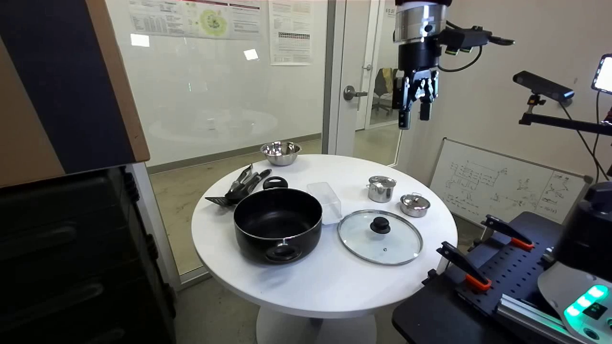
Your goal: Put the lid on the black pot then remove the lids from the silver pots.
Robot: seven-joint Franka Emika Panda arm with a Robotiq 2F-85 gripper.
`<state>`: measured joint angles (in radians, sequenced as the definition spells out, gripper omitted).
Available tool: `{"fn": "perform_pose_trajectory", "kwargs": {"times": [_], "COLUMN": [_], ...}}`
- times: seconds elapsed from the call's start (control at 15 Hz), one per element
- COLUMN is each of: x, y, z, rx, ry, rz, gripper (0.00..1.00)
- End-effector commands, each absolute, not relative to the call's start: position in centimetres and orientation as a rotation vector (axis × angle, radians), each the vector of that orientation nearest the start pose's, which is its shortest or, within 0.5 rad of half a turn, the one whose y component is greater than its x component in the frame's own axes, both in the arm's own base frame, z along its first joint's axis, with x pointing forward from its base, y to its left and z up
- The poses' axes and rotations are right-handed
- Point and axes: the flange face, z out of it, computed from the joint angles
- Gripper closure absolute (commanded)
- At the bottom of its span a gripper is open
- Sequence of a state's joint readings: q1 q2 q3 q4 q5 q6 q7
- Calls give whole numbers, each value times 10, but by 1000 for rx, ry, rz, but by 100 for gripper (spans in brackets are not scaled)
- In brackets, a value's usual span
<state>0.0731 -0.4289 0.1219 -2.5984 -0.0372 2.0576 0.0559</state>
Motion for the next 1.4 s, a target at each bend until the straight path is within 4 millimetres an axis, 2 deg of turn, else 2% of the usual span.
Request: {"fn": "perform_pose_trajectory", "kwargs": {"times": [0.0, 0.2, 0.4, 0.67, 0.8, 0.87, 0.93, 1.13, 1.33], "x": [382, 384, 395, 410, 418, 422, 408, 418, 418], "y": [45, 31, 25, 21, 26, 31, 25, 30, 33], "z": [342, 300, 258, 221, 214, 217, 218, 215, 213], "rx": [-3205, -3174, -3178, -3215, -3233, -3237, -3208, -3214, -3217], "ry": [-296, -320, -314, -309, -284, -278, -297, -287, -274], "rz": [290, 456, 592, 706, 746, 741, 723, 723, 653], "gripper": [0, 0, 0, 0, 0, 0, 0, 0, 0]}}
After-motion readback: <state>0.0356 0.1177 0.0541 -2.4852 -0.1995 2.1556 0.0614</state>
